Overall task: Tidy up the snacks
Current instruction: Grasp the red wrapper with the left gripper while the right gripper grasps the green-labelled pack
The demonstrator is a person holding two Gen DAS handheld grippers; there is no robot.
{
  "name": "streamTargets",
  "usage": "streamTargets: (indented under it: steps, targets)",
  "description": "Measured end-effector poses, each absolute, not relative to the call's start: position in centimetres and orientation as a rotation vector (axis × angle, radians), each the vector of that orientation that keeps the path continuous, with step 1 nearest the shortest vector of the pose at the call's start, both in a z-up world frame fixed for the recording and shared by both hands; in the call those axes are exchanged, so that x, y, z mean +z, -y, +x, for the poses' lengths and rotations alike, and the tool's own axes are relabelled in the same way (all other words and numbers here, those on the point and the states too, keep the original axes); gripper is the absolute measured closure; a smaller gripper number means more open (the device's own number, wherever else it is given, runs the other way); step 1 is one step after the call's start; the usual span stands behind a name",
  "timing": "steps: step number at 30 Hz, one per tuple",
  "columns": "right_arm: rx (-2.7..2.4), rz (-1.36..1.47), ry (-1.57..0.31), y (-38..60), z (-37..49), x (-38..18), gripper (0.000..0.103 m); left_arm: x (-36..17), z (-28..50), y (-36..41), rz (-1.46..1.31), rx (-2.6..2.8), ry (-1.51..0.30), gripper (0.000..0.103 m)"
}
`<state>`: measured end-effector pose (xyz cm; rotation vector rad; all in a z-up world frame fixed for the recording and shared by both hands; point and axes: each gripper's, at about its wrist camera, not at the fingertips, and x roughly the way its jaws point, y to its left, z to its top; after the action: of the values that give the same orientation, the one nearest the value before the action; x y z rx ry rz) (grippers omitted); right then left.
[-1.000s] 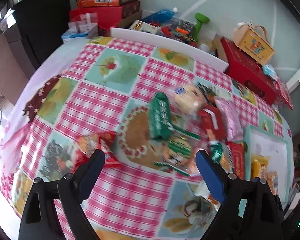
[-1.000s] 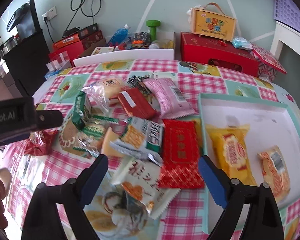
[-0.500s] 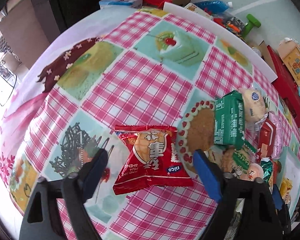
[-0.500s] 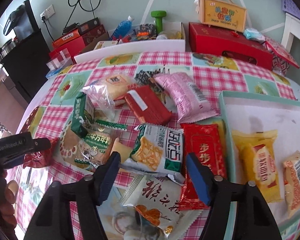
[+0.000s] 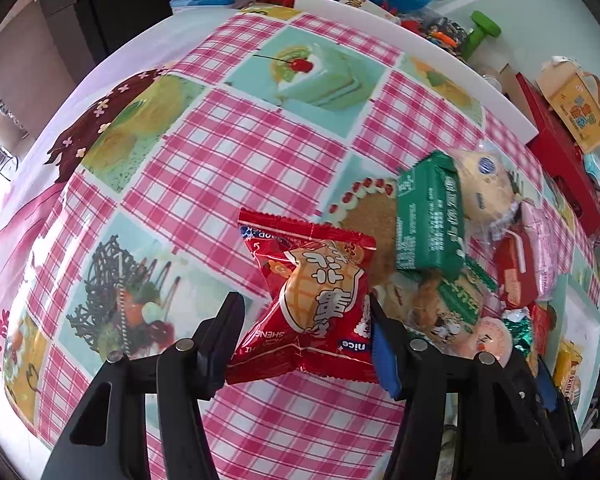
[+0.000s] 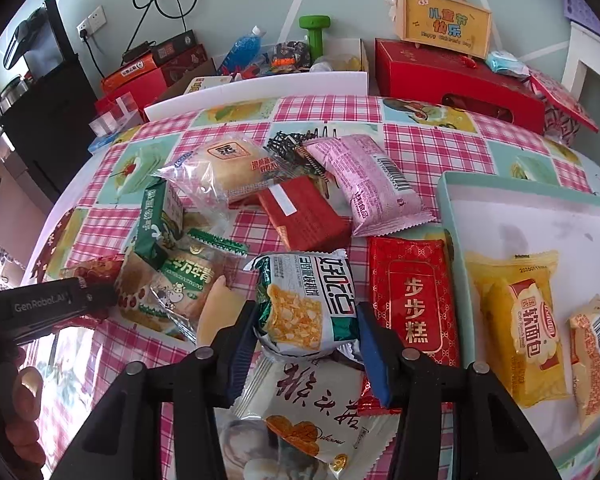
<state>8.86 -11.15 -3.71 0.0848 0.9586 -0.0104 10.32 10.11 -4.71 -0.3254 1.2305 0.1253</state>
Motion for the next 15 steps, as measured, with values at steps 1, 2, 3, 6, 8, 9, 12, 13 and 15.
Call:
streamTargets:
  steps: [1,2,3,6,8,9,12,13,15]
  targets:
    - [-0.009,0.084,-0.958,11.1,8.8,-3.7,0.053,-4.7,10.4,-9.7,-0.333,0.116,-1.229,0.043]
    - [-0.008,0.085,-0.958,11.2,8.8,-3.6,0.053,-4.6,10.3,-9.5,-0.342,0.109,-1.225,0.043]
    - [-0.006,0.087,-0.956,11.2,8.7,-3.6,0.053,-4.4,10.2,-9.2,-0.347,0.103,-1.219,0.044]
    - [-0.006,0.085,-0.949,11.3,8.4,-3.2,0.053,-3.1,10.0,-8.0,-0.338,0.094,-1.199,0.044]
    - [-0.007,0.086,-0.944,11.5,8.2,-3.0,0.053,-2.6,9.8,-7.3,-0.334,0.089,-1.186,0.045]
    - [-0.006,0.090,-0.941,11.6,8.1,-2.8,0.053,-2.4,9.7,-6.8,-0.328,0.083,-1.182,0.045]
    - [-0.008,0.103,-0.933,12.1,7.8,-2.3,0.053,-1.7,9.9,-6.3,-0.331,0.067,-1.168,0.046]
    - [-0.008,0.105,-0.925,12.2,7.7,-2.0,0.053,-1.4,10.0,-6.2,-0.332,0.061,-1.162,0.046]
    - [-0.008,0.110,-0.916,12.4,7.5,-1.7,0.053,-1.1,10.0,-6.0,-0.328,0.045,-1.150,0.047]
